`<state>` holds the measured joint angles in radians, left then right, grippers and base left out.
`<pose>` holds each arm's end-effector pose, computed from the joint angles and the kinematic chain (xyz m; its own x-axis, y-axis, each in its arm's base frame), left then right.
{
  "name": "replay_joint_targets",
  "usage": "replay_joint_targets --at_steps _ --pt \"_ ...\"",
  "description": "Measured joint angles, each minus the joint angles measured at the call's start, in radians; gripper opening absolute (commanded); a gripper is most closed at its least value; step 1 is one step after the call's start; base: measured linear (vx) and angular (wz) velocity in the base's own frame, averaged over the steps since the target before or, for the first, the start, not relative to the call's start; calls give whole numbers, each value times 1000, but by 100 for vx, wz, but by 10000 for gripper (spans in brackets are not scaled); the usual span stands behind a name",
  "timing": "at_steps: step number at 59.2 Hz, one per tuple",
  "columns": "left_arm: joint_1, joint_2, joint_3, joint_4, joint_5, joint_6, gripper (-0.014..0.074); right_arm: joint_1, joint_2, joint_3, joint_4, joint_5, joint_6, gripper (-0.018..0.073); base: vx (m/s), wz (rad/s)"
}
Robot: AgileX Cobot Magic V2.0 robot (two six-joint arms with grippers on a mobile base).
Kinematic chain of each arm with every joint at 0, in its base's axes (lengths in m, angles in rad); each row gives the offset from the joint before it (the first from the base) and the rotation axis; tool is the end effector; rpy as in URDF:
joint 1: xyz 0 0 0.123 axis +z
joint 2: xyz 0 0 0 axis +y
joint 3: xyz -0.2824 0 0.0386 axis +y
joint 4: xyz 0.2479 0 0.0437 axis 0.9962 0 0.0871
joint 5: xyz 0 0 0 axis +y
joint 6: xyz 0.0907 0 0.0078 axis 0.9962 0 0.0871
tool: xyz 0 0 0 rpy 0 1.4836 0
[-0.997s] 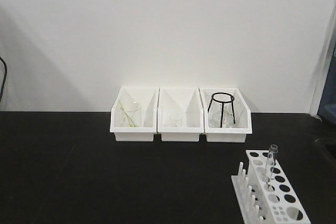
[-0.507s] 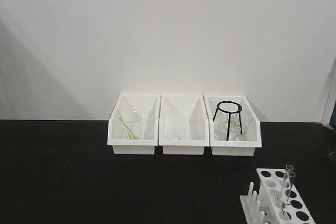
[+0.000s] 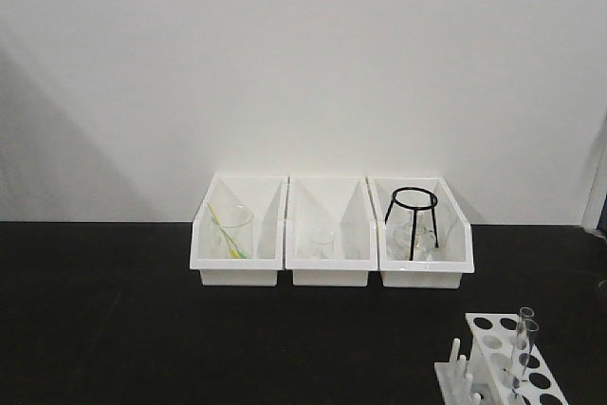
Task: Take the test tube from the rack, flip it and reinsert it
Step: 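Move the right gripper down around a clear test tube in the rack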
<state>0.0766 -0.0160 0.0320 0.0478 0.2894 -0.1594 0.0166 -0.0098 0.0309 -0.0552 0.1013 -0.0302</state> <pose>0.0542 0.0054 0.1770 -0.2040 -0.1293 -0.9704 -0.1136 0.9877 -0.1077 0.0570 0.0004 0.1940 -0.0340 -0.0856 -0.9958 -0.0140 0.9963 -0.0852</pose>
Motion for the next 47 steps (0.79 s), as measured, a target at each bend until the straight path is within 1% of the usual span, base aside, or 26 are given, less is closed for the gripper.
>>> replay_joint_targets --at_steps 9,23,28,32,38,43,47 --pt "0 0 0 0 0 0 -6 0 0 0 0 -15 0 -8 0 0" --pt "0 0 0 0 0 0 -6 0 0 0 16 -172 30 -8 0 0" --pt "0 0 0 0 0 0 -6 0 0 -4 26 -198 64 -8 0 0" --pt "0 0 0 0 0 0 -6 0 0 -37 28 -175 76 -8 0 0" --pt "0 0 0 0 0 0 -6 0 27 -134 30 -89 81 -8 0 0" --pt "0 0 0 0 0 0 -6 0 96 -225 30 -10 81 -7 0 0" --pt "0 0 0 0 0 0 -6 0 159 -266 30 16 81 -5 0 0"
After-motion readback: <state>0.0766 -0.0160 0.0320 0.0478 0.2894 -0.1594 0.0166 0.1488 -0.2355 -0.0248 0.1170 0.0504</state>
